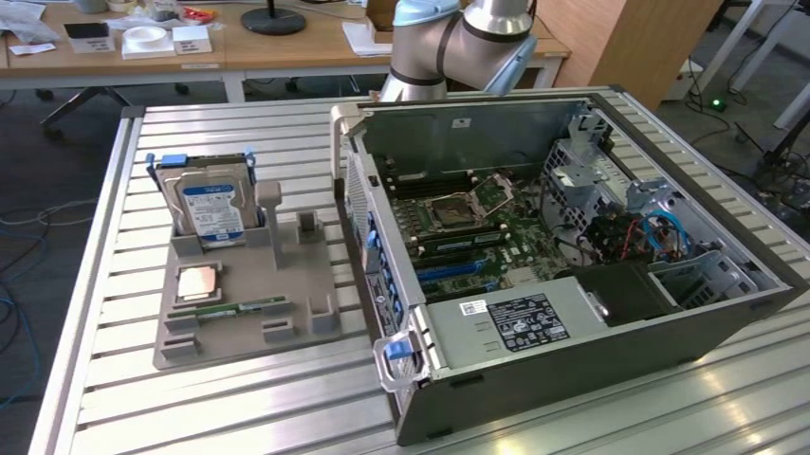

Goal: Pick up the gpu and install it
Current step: 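Pick up the gpu and move the gpu toward the slot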

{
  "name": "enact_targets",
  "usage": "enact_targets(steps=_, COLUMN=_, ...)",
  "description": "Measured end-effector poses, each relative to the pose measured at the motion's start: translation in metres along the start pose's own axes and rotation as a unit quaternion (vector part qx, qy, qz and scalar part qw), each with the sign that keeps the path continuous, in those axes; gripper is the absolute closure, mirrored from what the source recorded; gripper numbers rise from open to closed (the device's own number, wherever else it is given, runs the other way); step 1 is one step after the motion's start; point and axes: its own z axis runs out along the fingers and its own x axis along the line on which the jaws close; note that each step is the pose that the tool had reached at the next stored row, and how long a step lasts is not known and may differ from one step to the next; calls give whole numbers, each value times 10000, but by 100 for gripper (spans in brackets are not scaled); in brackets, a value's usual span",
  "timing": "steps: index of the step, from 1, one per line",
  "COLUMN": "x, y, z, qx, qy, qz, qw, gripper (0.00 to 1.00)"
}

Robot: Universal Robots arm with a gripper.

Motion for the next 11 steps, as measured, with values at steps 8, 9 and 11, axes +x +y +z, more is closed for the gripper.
enact_targets(steps=8, x=1, y=-6, z=142, qx=0, qy=0, qz=0, qw=10000, gripper=73)
enact_targets(steps=9, x=1, y=-7, z=161, qx=-1, qy=0, qz=0, qw=10000, gripper=73)
enact_targets(steps=11, x=1, y=-9, z=196, qx=0, qy=1, qz=0, qw=10000, gripper=73)
